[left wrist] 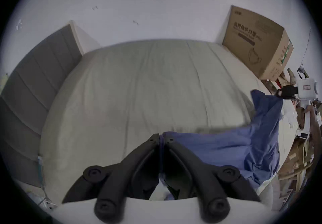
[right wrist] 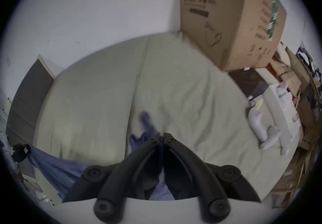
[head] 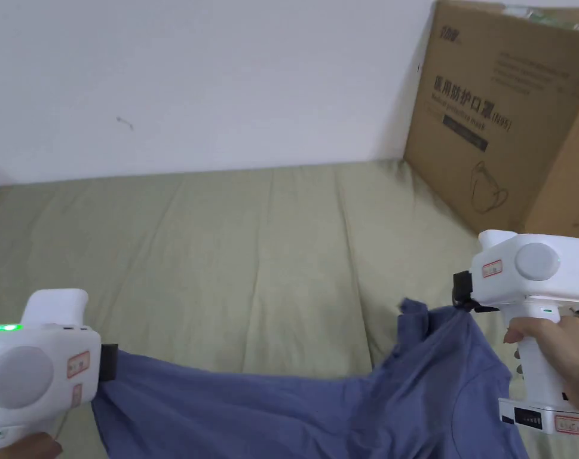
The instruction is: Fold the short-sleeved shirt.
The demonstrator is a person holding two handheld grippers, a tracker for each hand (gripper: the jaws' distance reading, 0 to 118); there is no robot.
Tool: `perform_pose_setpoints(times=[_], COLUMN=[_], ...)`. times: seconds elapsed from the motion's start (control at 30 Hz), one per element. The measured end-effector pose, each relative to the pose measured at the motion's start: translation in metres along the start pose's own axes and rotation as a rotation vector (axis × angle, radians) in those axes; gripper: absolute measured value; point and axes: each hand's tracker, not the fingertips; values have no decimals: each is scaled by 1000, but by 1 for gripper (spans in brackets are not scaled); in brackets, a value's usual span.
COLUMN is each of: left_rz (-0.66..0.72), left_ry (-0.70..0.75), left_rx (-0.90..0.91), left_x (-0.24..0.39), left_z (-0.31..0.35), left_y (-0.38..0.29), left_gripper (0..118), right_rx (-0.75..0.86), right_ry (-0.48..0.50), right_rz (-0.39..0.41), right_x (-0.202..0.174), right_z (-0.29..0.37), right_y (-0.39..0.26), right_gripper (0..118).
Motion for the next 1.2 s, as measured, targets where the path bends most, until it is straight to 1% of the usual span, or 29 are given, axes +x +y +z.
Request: perform_pose_setpoints(times=[0.1, 0.23, 0.37, 0.5, 0.57, 0.63, 0.77, 0.87, 0.93, 1.07, 1.2], left_rz=[35, 10, 26, 10, 20, 29, 13, 14, 43, 67, 75], left_ry=[5, 70, 116, 177, 195, 211, 281, 317, 338, 354, 399], left_rx=[83, 235, 337, 423, 452, 474, 526, 550, 568, 546, 595], left_x=[-11, -17, -22, -23, -24, -27, -29, -30, -37, -53, -60], left_z=[48, 119, 182, 228, 246, 258, 271, 269, 260, 228, 201], left_y=[19, 45, 69, 93, 107, 125, 170, 195, 211, 252, 278], left_gripper=[2, 2, 2, 2, 2, 2, 2, 2, 2, 2, 2], right_rx=[81, 204, 309, 384, 400, 426, 486, 511, 540, 549, 604], right_ry=[23, 40, 81, 97, 107, 131, 125, 124, 139, 130, 150], right_rz=[-42, -56, -98, -75, -76, -98, -127, -123, -113, -133, -164], right_x=[8, 14, 19, 10, 4, -3, -19, -36, -47, -71, -91], right_z=[56, 130, 193, 243, 260, 277, 296, 297, 294, 277, 262], right_y=[17, 37, 58, 76, 92, 110, 154, 185, 203, 245, 275], right_gripper=[2, 2, 2, 2, 2, 2, 2, 2, 2, 2, 2])
